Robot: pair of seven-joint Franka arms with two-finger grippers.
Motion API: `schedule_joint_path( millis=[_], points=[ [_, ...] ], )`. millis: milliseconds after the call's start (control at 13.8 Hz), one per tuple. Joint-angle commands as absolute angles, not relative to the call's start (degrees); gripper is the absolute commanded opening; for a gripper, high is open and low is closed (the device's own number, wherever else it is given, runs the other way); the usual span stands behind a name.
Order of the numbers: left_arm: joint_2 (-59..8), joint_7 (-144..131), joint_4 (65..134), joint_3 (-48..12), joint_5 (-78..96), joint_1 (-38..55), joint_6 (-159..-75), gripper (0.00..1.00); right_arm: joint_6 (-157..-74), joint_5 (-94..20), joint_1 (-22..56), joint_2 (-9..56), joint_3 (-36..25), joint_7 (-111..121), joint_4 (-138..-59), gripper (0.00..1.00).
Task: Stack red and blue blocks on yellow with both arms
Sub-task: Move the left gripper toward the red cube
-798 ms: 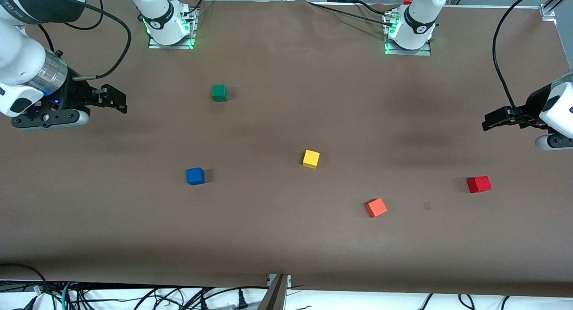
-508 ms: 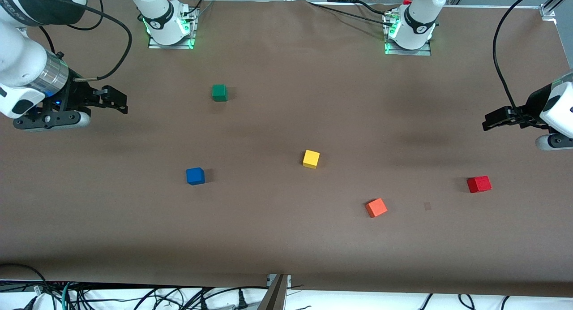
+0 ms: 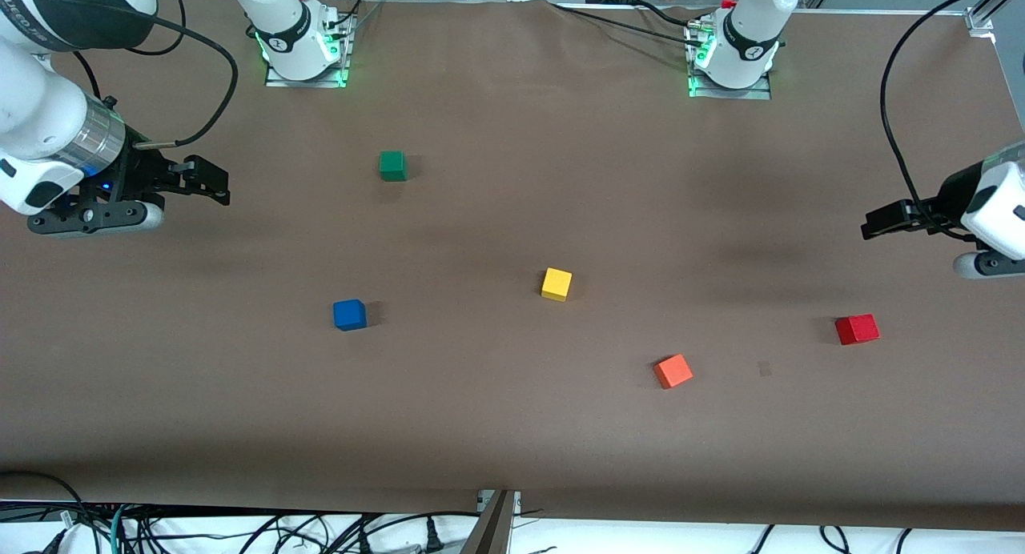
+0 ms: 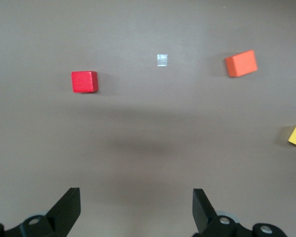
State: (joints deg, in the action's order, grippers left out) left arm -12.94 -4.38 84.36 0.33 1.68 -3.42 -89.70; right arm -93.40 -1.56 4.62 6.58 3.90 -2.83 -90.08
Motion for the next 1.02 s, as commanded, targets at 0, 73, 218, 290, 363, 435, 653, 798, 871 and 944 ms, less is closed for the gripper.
schedule_joint_path(
  millis=[0, 73, 218, 290, 363, 435, 653, 798, 871, 944],
  points=[
    [-16.4, -3.5, 82.1, 0.2, 2.4, -6.6, -88.9, 1.00, -92.5, -1.1, 4.5, 7.0, 4.1, -3.0, -88.7, 0.99],
    [-17.7, -3.5, 81.9, 0.2, 2.4, -7.4, -89.9, 1.00, -92.5, -1.1, 4.5, 6.9, 4.1, -3.0, -88.7, 0.99],
    [-20.7, -3.3, 81.6, 0.2, 2.1, -8.2, -92.9, 1.00, -92.9, -1.1, 4.5, 6.9, 4.1, -3.0, -88.6, 0.99],
    [-22.7, -2.6, 81.6, 0.3, 1.9, -8.2, -94.5, 1.00, -93.0, -1.1, 4.5, 7.0, 4.1, -3.0, -88.6, 1.00],
    [-24.3, -2.4, 81.6, 0.3, 0.8, -8.3, -96.8, 1.00, -93.1, -1.1, 4.4, 7.0, 4.1, -3.0, -88.5, 0.99],
    [-26.0, -1.8, 81.8, 0.2, -0.7, -9.2, -98.9, 1.00, -93.2, -1.1, 4.4, 7.0, 4.1, -3.0, -88.4, 1.00],
    [-29.9, -1.4, 82.3, 0.3, -1.1, -9.7, -102.2, 1.00, -93.2, -1.1, 4.4, 7.0, 4.1, -2.9, -88.3, 1.00],
    [-33.6, -1.0, 82.4, 0.3, -1.1, -11.2, -106.6, 1.00, -93.2, -1.1, 4.3, 7.0, 4.1, -2.9, -88.3, 0.99],
    [-35.7, 0.5, 82.5, 0.3, -1.1, -12.4, -108.9, 1.00, -93.2, -1.1, 4.3, 7.0, 4.0, -2.9, -88.3, 1.00],
    [-37.4, 2.4, 83.1, 0.2, -1.1, -13.3, -111.6, 1.00, -93.2, -1.1, 4.3, 7.1, 4.0, -2.7, -88.2, 0.99]
  ],
)
